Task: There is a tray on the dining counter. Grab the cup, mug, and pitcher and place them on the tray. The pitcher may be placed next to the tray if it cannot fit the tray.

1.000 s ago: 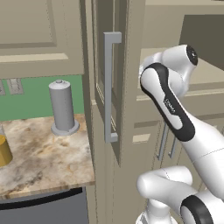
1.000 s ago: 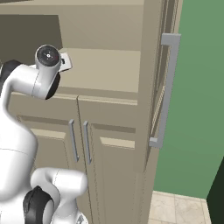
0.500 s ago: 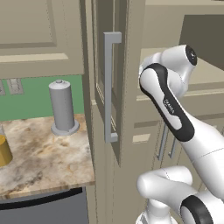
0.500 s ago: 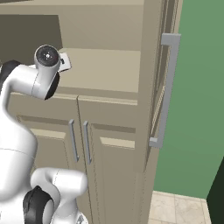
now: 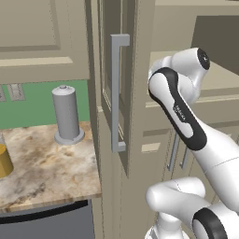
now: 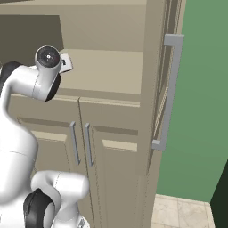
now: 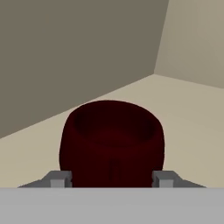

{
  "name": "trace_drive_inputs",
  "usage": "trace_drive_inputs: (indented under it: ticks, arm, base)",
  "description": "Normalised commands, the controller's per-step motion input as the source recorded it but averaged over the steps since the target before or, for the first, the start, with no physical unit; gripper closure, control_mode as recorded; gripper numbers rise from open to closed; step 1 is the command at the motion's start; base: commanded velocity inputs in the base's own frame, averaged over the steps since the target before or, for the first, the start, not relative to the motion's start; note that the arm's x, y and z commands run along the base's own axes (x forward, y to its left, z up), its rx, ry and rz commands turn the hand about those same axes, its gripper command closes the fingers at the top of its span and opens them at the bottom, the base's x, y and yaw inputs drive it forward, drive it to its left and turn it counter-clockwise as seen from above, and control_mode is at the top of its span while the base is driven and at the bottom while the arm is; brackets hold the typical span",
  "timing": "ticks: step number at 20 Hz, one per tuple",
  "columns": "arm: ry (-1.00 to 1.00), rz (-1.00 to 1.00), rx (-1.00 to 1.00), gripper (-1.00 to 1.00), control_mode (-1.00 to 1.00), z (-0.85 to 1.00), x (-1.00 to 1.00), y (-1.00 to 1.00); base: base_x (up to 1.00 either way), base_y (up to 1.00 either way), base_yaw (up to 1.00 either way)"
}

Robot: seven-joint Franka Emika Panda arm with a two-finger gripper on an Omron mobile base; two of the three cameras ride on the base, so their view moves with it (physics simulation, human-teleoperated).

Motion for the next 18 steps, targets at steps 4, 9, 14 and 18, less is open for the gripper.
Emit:
trace_drive_inputs:
  ticks: [4,9,14,18]
  arm:
    - [0.00,0.00,0.00,1.00,-1.00,0.00,0.00,0.00]
    - [0.00,0.00,0.00,1.00,-1.00,0.00,0.00,0.00]
    - [0.00,-0.01,0.00,1.00,-1.00,0.00,0.03,0.00]
    - [0.00,0.00,0.01,1.00,-1.00,0.08,0.00,0.00]
  base:
    - [0.00,0.00,0.00]
    - [0.00,0.00,0.00]
    - [0.00,0.00,0.00]
    - [0.00,0.00,0.00]
